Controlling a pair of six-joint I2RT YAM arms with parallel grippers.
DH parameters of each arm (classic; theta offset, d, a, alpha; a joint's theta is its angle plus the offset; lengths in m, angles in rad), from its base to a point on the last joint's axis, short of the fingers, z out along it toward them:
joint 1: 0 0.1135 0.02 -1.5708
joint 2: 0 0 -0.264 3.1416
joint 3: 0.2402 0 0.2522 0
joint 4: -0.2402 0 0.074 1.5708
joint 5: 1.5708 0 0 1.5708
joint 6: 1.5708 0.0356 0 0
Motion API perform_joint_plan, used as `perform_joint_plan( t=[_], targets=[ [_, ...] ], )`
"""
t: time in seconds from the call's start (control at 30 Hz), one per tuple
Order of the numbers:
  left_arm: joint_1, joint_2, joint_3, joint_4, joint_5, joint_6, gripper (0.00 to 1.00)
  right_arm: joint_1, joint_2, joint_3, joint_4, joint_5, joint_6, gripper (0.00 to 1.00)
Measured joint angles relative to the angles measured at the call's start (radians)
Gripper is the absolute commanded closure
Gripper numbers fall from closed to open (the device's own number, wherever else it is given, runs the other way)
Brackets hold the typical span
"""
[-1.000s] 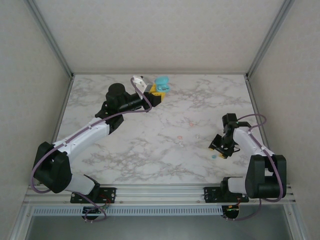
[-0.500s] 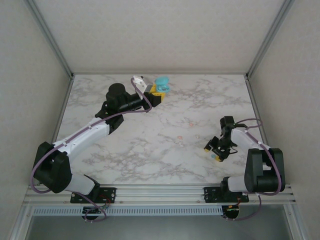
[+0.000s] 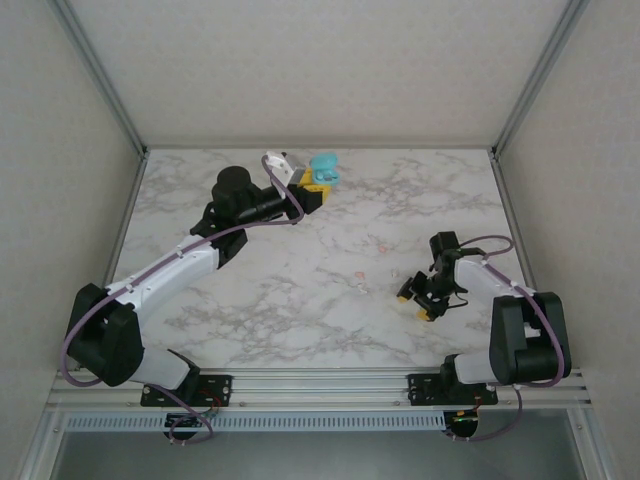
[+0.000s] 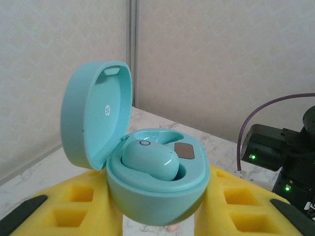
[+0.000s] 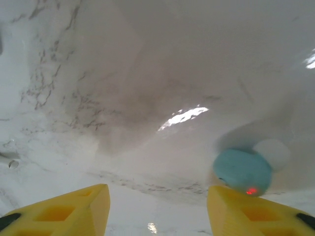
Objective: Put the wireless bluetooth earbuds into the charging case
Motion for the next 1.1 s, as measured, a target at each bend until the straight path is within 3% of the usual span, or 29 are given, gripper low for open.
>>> perform_joint_plan(
  t=[0.2,0.33,0.57,0.83,1.1],
  targets=[
    [0.0,0.0,0.0,-0.015,0.0,0.0,0.82,0.013,-0.092,0.065,-0.076,0.064,-0.021,0.47],
    [0.0,0.0,0.001,-0.021,0.0,0.0,0.82,-0.03,-0.122,0.13,-0.091,0.14,-0.067,0.46],
    [-0.002,0.0,0.01,-0.021,0.0,0.0,0.82,-0.129,0.006,0.134,-0.035,0.134,-0.153,0.46],
    [-0.004,0.0,0.015,-0.03,0.0,0.0,0.82,-0.133,0.165,0.14,0.026,0.035,-0.2,0.5],
    [-0.005,0.0,0.015,-0.035,0.0,0.0,0.82,-0.133,0.18,0.14,0.004,0.032,-0.211,0.5]
  ],
)
